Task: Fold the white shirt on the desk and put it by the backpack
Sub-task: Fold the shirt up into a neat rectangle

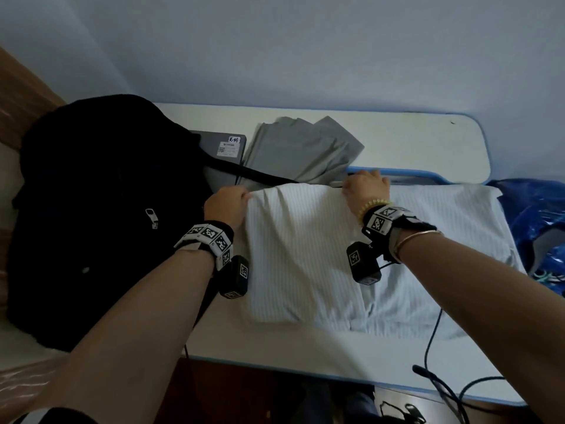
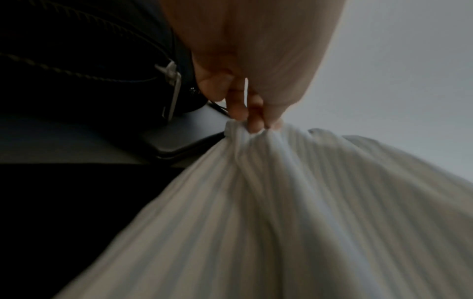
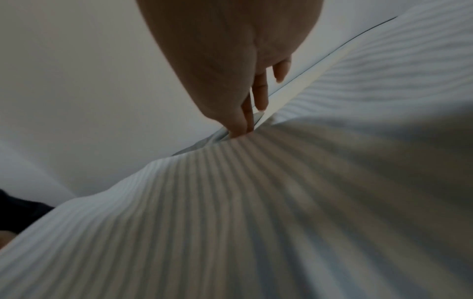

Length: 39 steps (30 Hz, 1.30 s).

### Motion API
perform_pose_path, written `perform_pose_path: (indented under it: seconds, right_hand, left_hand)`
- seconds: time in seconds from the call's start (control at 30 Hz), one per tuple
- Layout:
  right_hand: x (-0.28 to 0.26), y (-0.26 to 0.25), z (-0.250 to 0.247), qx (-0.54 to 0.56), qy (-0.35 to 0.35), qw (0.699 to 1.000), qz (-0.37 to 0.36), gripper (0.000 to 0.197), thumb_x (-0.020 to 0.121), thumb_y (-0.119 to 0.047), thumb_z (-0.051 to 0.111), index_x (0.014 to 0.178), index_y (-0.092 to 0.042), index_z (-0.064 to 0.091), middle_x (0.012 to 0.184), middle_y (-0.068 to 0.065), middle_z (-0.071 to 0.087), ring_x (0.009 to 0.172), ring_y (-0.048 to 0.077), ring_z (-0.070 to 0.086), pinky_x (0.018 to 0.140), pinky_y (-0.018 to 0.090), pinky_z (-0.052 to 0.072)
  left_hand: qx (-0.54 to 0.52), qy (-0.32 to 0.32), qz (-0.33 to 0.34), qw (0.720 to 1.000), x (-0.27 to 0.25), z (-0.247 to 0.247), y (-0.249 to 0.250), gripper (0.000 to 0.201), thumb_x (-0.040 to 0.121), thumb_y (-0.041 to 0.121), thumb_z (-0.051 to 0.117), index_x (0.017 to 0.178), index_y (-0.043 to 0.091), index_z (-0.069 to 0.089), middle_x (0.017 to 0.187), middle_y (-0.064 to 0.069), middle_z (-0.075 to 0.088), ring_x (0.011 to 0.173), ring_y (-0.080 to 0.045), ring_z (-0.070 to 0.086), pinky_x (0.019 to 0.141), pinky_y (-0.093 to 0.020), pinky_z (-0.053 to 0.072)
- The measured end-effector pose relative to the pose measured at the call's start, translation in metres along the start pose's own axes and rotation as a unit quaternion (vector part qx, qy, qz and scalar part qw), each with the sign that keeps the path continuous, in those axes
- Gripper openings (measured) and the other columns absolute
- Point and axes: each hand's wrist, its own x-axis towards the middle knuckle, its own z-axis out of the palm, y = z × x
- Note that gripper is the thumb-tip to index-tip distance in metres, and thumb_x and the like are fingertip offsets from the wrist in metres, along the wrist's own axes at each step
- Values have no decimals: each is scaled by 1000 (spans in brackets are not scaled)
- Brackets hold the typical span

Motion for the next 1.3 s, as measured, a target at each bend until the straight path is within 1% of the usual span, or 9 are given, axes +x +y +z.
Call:
perform_pose_path:
  seconds: [0.2, 0.3, 0.43, 0.57, 0.73, 0.87, 1.0, 1.13, 1.3]
  right_hand:
    - [7, 26, -6, 3, 8, 994, 107, 33, 92, -14, 43, 121, -3, 54, 128, 17, 50, 124, 36, 40, 103, 46, 32]
    - [2, 29, -4, 32, 32, 997, 68, 34, 94, -22, 40, 118, -9, 58, 124, 15, 54, 121, 35, 42, 102, 47, 32]
    - [-9, 17, 6, 16, -29, 999, -21, 48, 91, -33, 46, 138, -24, 41, 142, 9, 41, 131, 34, 34, 106, 49, 26]
    - [-18, 16, 17, 61, -47, 997, 9, 53, 89, -18, 42, 142, -18, 33, 151, 9, 28, 133, 35, 31, 108, 51, 26]
    - [-44, 22, 18, 123, 8, 992, 14, 59, 90, -23, 47, 145, -18, 26, 155, 8, 21, 138, 34, 25, 112, 48, 21]
    - [-73, 25, 26, 113, 12, 993, -38, 61, 93, -38, 43, 148, -24, 19, 158, 8, 14, 143, 30, 17, 117, 47, 12]
    - [-97, 31, 41, 71, -53, 994, -71, 64, 94, -53, 31, 149, -32, 5, 160, 5, 0, 147, 26, 0, 118, 48, -3]
    - [-112, 45, 56, 13, -96, 993, -62, 68, 93, -58, 23, 149, -29, -3, 160, 5, -10, 147, 23, -9, 118, 51, -8]
    - [-122, 54, 54, 37, -85, 993, -73, 74, 89, -64, 20, 149, -29, -4, 160, 6, -9, 147, 23, -9, 118, 50, -10]
  left_hand:
    - [-14, 18, -74, 997, 2, -1, -10, 28, 96, 20, 42, 99, -3, 56, 106, -27, 62, 99, -43, 59, 78, -43, 47]
    - [-24, 5, -80, 996, 0, -2, -5, 28, 96, 20, 42, 100, -3, 56, 106, -27, 62, 98, -44, 59, 76, -42, 46]
    - [0, 3, -101, 995, -6, -3, -5, 25, 95, 15, 40, 109, -3, 49, 110, -27, 61, 100, -43, 59, 73, -41, 44]
    - [-30, 8, -155, 987, -20, -5, -3, 34, 95, 11, 37, 125, -3, 36, 119, -27, 57, 105, -44, 58, 81, -46, 46]
    - [-208, 81, -200, 954, -51, 7, 3, 40, 97, 33, 39, 119, 0, 38, 125, -21, 51, 106, -41, 56, 84, -43, 45]
    - [-117, -31, -214, 969, -76, 24, 12, 71, 88, 58, 45, 129, 0, 38, 132, -20, 47, 118, -40, 49, 94, -45, 42]
    - [-38, -29, -162, 986, -85, 24, 6, 31, 99, 20, 37, 113, -3, 53, 117, -25, 59, 107, -41, 57, 85, -43, 45]
    - [-76, 0, -229, 970, -102, 21, -4, 32, 98, 12, 32, 118, -6, 48, 123, -26, 56, 113, -41, 54, 90, -43, 43]
    - [-136, -31, -279, 950, -120, 27, -4, 57, 100, 43, 29, 130, -5, 39, 133, -25, 49, 121, -40, 49, 97, -43, 39]
